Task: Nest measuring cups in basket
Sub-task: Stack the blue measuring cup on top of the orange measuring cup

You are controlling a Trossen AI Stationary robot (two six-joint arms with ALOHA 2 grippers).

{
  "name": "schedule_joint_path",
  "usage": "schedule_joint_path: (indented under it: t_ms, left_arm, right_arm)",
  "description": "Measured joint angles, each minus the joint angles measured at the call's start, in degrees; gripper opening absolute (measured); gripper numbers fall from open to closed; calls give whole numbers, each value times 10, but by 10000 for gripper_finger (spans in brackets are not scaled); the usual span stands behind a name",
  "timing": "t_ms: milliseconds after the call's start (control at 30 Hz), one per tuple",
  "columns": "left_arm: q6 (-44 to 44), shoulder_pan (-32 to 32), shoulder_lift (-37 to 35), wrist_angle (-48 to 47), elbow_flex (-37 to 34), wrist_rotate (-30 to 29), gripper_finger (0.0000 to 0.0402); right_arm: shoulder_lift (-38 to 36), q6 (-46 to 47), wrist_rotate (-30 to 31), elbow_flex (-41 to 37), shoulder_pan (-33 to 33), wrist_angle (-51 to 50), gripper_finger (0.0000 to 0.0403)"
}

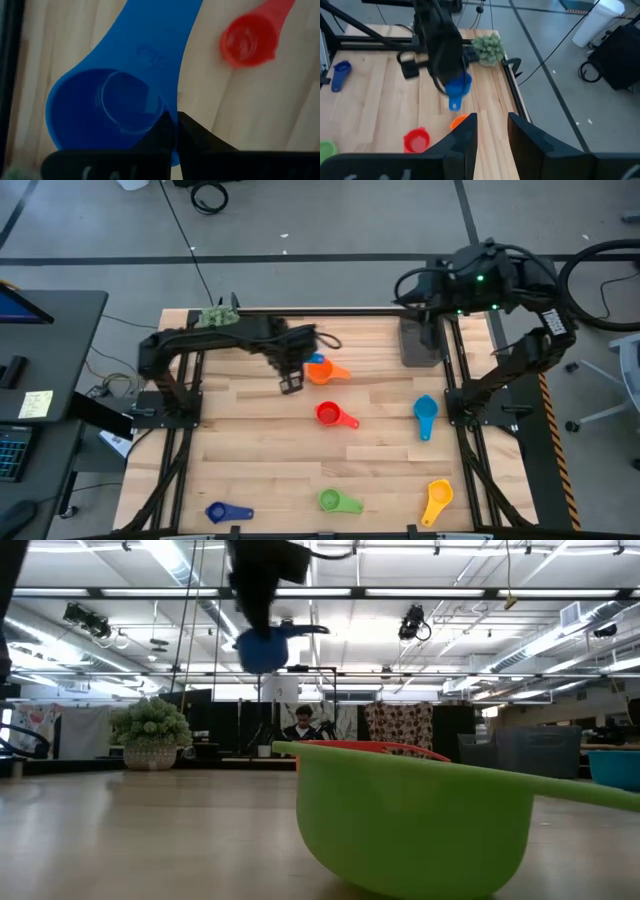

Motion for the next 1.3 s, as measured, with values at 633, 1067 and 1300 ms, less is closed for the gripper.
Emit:
schedule_joint_path:
  t_ms: [633,1067,1300]
  left_arm:
    - [77,13,231,26,184,40,11]
    - [46,15,237,34,178,35,11]
    - [34,15,237,56,137,34,11]
  right_arm:
    - [-21,-6,2,0,-26,-41,112]
    - [-21,-6,2,0,-31,-68,112]
    - [-20,-6,2,0,-31,-68,112]
